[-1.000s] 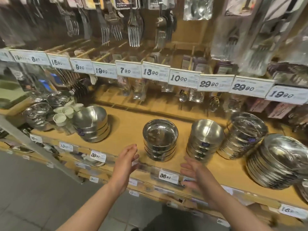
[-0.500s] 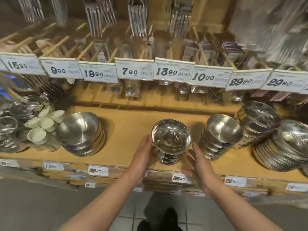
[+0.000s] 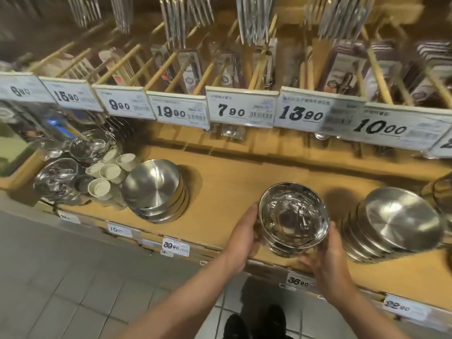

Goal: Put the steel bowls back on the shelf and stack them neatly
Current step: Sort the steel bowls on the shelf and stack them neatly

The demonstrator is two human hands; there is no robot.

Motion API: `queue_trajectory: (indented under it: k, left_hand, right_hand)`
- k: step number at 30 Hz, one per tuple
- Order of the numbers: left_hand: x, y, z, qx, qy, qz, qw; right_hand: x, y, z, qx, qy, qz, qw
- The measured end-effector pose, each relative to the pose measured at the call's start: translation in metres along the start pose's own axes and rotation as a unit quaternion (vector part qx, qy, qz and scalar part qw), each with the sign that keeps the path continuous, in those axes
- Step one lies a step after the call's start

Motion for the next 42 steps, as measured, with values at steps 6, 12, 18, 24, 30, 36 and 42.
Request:
queue_trajectory:
  k: [6,12,18,24,30,36,42]
  left_hand:
    - [0.003,0.005,-0.002,0.005,-0.017,-0.007,1.0]
    - [0.034,0.003,-0.007,-0.018,-0.043,-0.038,0.998]
    - [0.08,0.017,-0.013,-0.014,-0.055,-0.057,0.997]
    - [0.098,0.056,-0.044,-0.043,-0.074,-0.055,0.995]
    - [0.106,0.099,-0.072,-0.079,-0.083,-0.044,0.992]
    - [0.098,0.11,-0.085,-0.08,-0.158,-0.067,0.982]
    - [0.105,0.086,-0.063,-0.093,-0.122,-0.126,0.98]
  right_hand:
    - [-0.003,0.004,0.007,0.029,-0.056,0.04,0.997]
    - [-0.036,0.011,-0.002,-0.022,-0.023,0.032,0.999]
    - [-0.082,0.017,-0.016,-0.014,-0.052,0.057,0.997]
    - [-0.13,0.06,-0.006,0.002,-0.039,0.067,0.997]
    - [-0.161,0.097,0.002,0.005,-0.059,0.074,0.996]
    - [-0.182,0.111,0.003,0.008,-0.031,0.058,0.998]
    - [-0.174,0.103,-0.004,-0.036,0.013,0.049,0.998]
Point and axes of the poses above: each hand's wrist, its own y-axis towards the middle knuckle, its own x-axis out of the back of the hand, z = x × y, the point moved 1 cm from there along y, towards the middle knuckle, and after that the axes turned 9 degrees about -z, right-handed, at the moved point
